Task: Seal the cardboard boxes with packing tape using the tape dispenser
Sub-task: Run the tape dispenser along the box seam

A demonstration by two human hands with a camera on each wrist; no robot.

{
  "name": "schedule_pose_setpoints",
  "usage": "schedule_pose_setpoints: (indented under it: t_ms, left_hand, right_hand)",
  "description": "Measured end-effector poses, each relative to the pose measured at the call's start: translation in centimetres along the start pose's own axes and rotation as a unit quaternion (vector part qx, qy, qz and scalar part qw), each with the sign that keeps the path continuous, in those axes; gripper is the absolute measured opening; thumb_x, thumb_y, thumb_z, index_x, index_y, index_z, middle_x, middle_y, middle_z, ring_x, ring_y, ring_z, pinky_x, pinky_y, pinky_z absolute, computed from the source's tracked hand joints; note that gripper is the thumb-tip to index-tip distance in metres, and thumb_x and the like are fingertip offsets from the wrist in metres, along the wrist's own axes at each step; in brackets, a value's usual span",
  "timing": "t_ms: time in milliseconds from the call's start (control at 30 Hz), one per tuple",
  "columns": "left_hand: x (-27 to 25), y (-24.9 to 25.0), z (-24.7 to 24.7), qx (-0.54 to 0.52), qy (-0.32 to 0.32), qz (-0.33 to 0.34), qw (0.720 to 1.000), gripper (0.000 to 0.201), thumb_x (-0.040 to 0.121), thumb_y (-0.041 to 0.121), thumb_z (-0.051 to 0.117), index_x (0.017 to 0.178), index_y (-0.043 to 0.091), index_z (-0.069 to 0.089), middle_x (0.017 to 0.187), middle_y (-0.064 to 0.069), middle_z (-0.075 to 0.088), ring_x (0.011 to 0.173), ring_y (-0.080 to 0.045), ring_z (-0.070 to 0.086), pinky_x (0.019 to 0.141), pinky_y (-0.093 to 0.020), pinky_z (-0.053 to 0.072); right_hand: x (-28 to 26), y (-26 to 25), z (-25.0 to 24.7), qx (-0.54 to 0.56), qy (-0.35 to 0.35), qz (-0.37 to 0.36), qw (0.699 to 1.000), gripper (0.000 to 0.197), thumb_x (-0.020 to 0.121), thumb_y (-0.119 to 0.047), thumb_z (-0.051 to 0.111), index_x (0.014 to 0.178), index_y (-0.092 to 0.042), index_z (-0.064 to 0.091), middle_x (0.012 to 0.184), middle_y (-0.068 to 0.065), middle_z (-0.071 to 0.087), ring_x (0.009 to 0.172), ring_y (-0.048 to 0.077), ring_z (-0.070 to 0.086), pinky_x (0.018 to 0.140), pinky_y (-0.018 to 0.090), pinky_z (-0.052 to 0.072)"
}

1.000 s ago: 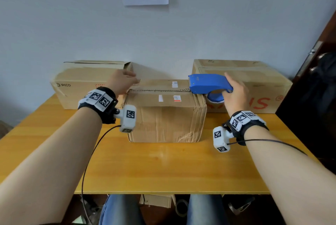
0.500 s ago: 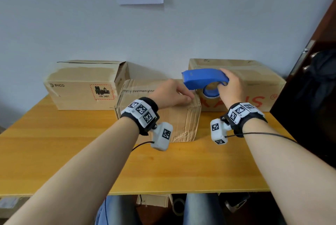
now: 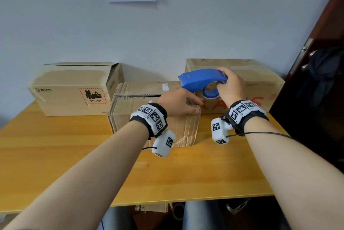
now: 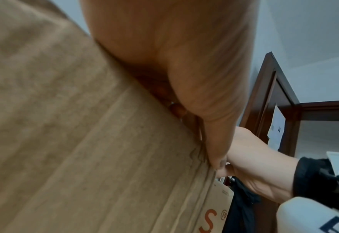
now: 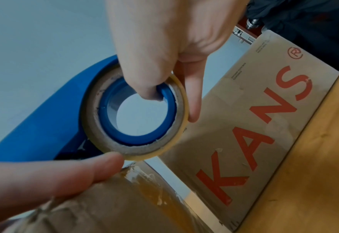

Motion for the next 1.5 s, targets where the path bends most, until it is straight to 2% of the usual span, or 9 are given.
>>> schedule_pose_setpoints:
  t_ms: [367,500,667,733,867,1067,1167,1333,1500]
  left_hand:
    - [0.2,-0.1,0.8,-0.023,-0.044,0.014,0.999,0.024,0.094,0.034,0.067,0.116,0.041,0.071,0.125,0.025,0.064,0.11,-0.001,0.059,0.102,-0.033,0.049]
    - [0.1,-0.8,0.6,-0.048,-0.019,0.006,0.999,0.02,0.092,0.036,0.069,0.111,0.042,0.073,0.122,0.027,0.065,0.111,-0.001,0.059,0.102,-0.033,0.049]
    - [-0.1,-1.0,0.7,-0.047,-0.004,0.018,0.999,0.02,0.093,0.039,0.067,0.112,0.045,0.072,0.123,0.032,0.063,0.113,0.006,0.057,0.102,-0.031,0.048]
    - [-0.4,-0.9,0.5,-0.013,0.011,0.033,0.999,0.023,0.094,0.042,0.064,0.116,0.046,0.07,0.126,0.033,0.061,0.115,0.006,0.056,0.101,-0.032,0.048]
    - [-0.9,-0.3,0.3,0.039,0.064,0.089,0.993,0.028,0.094,0.042,0.066,0.121,0.039,0.07,0.126,0.028,0.064,0.121,0.0,0.058,0.106,-0.041,0.044]
    - [-1.6,-0.4,-0.1,0.043,0.115,0.124,0.985,0.034,0.091,0.037,0.071,0.125,0.031,0.07,0.125,0.017,0.067,0.119,-0.001,0.061,0.102,-0.034,0.049]
    - [-1.8,-0.4,-0.4,0.134,0.131,0.094,0.978,0.033,0.093,0.051,0.063,0.125,0.044,0.066,0.127,0.029,0.062,0.115,0.001,0.059,0.098,-0.04,0.034]
    - [-1.7,-0.8,-0.6,0.145,0.117,0.052,0.981,0.032,0.095,0.056,0.056,0.125,0.05,0.063,0.127,0.032,0.061,0.125,0.002,0.052,0.119,-0.05,0.002]
    - [-1.8,-0.9,-0.2,0.134,0.104,0.045,0.984,0.033,0.096,0.053,0.056,0.128,0.049,0.061,0.13,0.031,0.059,0.131,-0.001,0.049,0.121,-0.06,-0.001]
  right_hand:
    - [0.2,0.0,-0.1,0.008,-0.001,0.003,1.0,0.047,0.088,0.006,0.058,0.126,-0.021,0.065,0.117,0.0,0.068,0.097,0.015,0.059,0.079,0.026,0.047]
    - [0.3,-0.1,-0.2,-0.002,-0.001,-0.004,1.0,0.046,0.088,0.003,0.057,0.123,-0.027,0.065,0.111,-0.004,0.068,0.097,0.021,0.064,0.079,0.037,0.057]
    - [0.5,-0.2,-0.1,0.005,-0.001,0.004,1.0,0.047,0.089,0.001,0.056,0.121,-0.034,0.062,0.105,-0.012,0.061,0.088,0.024,0.067,0.067,0.046,0.061]
    - [0.4,-0.2,0.1,0.007,-0.004,0.002,1.0,0.048,0.089,0.003,0.056,0.123,-0.029,0.063,0.108,-0.009,0.063,0.092,0.022,0.066,0.073,0.044,0.061]
    - [-0.1,0.0,0.6,-0.006,-0.003,0.001,1.0,0.047,0.088,0.006,0.056,0.126,-0.021,0.064,0.117,0.0,0.068,0.098,0.017,0.06,0.078,0.026,0.046]
    - [-0.2,0.6,0.7,-0.005,-0.004,0.016,1.0,0.049,0.087,0.009,0.054,0.126,-0.02,0.063,0.112,-0.004,0.063,0.095,0.013,0.054,0.078,0.023,0.041]
    - [-0.3,0.6,0.8,0.0,-0.003,0.012,1.0,0.048,0.087,0.008,0.055,0.124,-0.021,0.064,0.112,-0.003,0.065,0.094,0.013,0.055,0.077,0.023,0.043]
    - [-0.3,0.5,0.6,-0.004,0.002,0.01,1.0,0.049,0.086,0.009,0.055,0.125,-0.02,0.064,0.112,-0.004,0.064,0.094,0.013,0.054,0.078,0.024,0.043]
    - [-0.2,0.5,0.6,-0.003,0.004,0.011,1.0,0.05,0.085,0.008,0.055,0.123,-0.022,0.064,0.113,-0.003,0.065,0.096,0.016,0.057,0.078,0.027,0.047]
Point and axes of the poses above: each hand's wrist, its own x-axis towards the middle knuckle, its own z-axis out of the palm, y = z × x, the point moved 10 cm from there along x, towards the middle knuckle
